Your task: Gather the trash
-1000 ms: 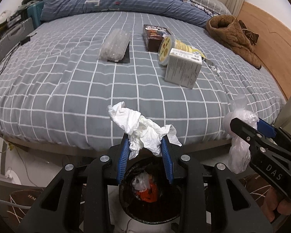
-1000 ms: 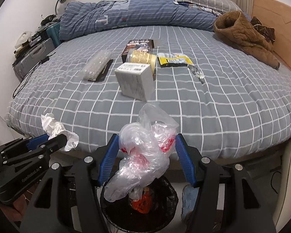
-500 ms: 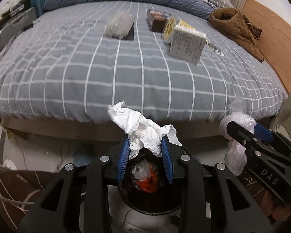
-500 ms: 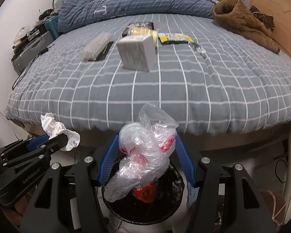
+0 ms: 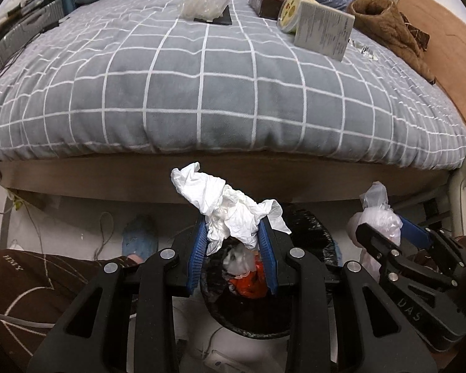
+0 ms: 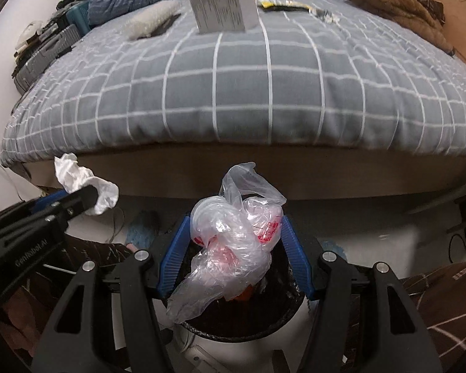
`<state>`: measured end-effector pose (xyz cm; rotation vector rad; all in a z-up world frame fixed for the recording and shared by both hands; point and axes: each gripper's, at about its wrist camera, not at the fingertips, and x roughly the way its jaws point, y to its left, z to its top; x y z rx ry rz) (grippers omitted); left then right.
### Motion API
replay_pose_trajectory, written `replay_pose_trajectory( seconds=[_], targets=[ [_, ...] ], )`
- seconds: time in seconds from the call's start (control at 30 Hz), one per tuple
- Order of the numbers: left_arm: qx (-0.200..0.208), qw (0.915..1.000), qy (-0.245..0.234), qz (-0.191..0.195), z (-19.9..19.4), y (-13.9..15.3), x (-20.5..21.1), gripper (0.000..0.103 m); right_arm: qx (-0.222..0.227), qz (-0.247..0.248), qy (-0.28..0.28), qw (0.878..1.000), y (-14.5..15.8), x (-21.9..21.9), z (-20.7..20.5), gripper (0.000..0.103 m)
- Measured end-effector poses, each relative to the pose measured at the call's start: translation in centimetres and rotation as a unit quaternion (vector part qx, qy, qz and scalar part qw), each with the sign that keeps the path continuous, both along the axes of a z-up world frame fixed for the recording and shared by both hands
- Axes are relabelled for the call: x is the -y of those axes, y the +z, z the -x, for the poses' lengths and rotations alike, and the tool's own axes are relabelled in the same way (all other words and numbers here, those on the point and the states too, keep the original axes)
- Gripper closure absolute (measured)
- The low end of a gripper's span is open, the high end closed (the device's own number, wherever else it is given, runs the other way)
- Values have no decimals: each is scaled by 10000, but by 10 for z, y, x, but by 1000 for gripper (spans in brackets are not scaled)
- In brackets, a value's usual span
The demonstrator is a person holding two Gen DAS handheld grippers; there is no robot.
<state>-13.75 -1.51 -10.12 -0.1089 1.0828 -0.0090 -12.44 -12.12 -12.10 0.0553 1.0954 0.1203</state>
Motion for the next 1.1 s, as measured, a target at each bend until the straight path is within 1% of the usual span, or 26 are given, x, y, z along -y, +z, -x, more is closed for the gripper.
replay_pose_trajectory(
  seconds=[0.23,0.47,0.63,0.77,0.9,1.03,1.1],
  targets=[
    [-131,9999,16,51,-3,-20,-2,71,-266,82,125,9995,-24,-9,-4,45],
    [-392,9991,148,67,-6,-44,-19,71,-631,74,244,9977,-49,-20,-5,44],
    [-473,9985,261,106,-3,-50,-31,71,-788,178,413,9959,-64,-33,-6,44],
    [-528,9980,340,90,-1,-54,-36,71,-790,173,414,9959,-68,-35,-8,40],
    [-523,9981,322,90,0,-59,-35,71,-709,301,355,9964,-69,-33,-6,26],
    [-600,9979,246,87,-1,-68,-26,71,-652,318,177,9972,-65,-21,-10,19],
    [-595,9981,156,41,-1,-69,-16,71,-594,320,31,9977,-60,-12,-8,13]
  ],
)
